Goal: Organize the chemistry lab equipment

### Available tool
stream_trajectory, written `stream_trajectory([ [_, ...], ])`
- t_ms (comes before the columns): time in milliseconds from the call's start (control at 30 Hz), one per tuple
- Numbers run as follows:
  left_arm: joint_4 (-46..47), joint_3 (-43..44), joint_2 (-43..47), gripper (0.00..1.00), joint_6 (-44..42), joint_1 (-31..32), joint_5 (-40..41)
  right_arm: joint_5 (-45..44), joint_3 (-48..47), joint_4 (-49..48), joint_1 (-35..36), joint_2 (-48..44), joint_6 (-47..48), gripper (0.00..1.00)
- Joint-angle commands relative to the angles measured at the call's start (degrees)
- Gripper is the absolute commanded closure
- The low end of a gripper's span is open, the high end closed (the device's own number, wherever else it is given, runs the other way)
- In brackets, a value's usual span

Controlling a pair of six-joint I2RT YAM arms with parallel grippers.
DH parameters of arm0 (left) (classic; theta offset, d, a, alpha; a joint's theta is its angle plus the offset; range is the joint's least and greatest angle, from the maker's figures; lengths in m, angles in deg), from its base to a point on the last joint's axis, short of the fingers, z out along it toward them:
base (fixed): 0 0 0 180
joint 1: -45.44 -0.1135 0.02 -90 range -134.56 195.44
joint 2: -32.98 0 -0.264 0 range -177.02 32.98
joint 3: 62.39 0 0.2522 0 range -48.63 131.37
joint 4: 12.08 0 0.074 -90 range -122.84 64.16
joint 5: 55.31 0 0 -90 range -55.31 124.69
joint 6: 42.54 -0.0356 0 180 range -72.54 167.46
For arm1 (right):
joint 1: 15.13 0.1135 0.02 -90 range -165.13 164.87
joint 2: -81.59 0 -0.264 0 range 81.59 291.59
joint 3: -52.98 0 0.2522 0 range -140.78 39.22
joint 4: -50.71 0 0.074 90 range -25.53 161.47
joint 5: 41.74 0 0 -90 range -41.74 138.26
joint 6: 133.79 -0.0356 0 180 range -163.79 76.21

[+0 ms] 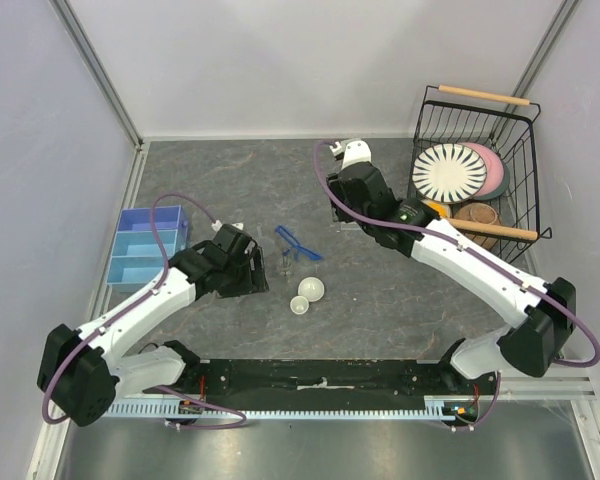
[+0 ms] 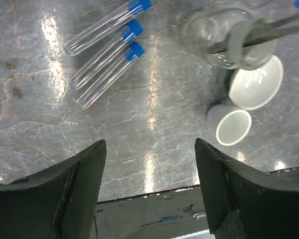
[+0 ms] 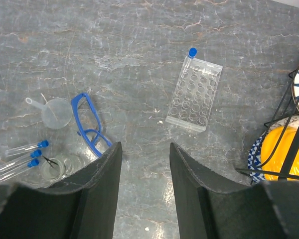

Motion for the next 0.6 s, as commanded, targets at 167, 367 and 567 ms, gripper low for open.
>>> stream_trajectory([
  [167, -0.3, -0.8, -4.7, 0.21, 6.7, -0.1, 7.7, 1.4, 4.4, -3.9, 0.5, -7.4, -0.2, 0.50],
  [367, 0.5, 0.1, -9.4, 0.21, 6.1, -0.1, 9.4, 1.1, 6.3, -4.5, 0.5, -8.8, 0.5, 0.50],
  [567, 1.2, 1.3, -13.4, 0.21, 5.3, -0.1, 11.5, 1.0, 7.3, -4.9, 0.5, -9.7, 1.4, 0.50],
])
